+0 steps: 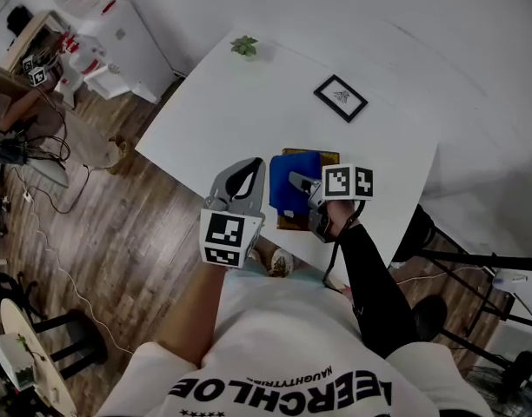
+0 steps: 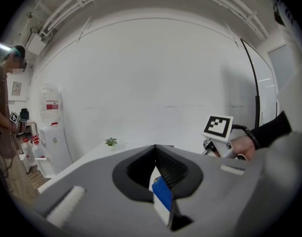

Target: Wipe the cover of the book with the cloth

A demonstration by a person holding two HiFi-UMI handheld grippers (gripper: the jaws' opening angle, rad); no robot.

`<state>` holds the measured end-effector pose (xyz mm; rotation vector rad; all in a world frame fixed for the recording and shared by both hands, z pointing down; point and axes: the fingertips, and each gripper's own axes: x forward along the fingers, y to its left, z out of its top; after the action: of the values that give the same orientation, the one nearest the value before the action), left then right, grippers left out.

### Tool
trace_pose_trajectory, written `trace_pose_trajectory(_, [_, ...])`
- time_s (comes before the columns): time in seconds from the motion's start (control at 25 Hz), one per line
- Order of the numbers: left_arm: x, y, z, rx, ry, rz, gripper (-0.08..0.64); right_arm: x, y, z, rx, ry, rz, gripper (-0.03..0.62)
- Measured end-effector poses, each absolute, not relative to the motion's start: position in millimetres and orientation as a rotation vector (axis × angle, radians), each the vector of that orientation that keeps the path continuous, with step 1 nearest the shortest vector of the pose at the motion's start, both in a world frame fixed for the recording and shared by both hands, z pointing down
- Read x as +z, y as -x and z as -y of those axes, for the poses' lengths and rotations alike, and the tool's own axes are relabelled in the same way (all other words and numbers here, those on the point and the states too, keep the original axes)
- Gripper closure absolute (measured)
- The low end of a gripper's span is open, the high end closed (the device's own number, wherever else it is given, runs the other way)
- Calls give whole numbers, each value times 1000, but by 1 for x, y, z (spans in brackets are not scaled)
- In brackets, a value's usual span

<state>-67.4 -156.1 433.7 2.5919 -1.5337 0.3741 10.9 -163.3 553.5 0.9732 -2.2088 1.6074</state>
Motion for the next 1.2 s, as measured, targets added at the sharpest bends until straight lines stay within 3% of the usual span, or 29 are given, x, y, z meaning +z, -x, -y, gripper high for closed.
trace_pose_trajectory(0.28, [432,76,158,361,-2579,1558,503,596,-39,159,1504,-1092,2039,531])
trace_pose_trajectory(0.84, [428,26,156,351,-2700,1401,503,600,-174,149,1373,-1410,1855,531])
trace_pose_trajectory(1.2, [425,20,149,360,-2721,1395,503,548,-132,155,1430,-1312,2104,531])
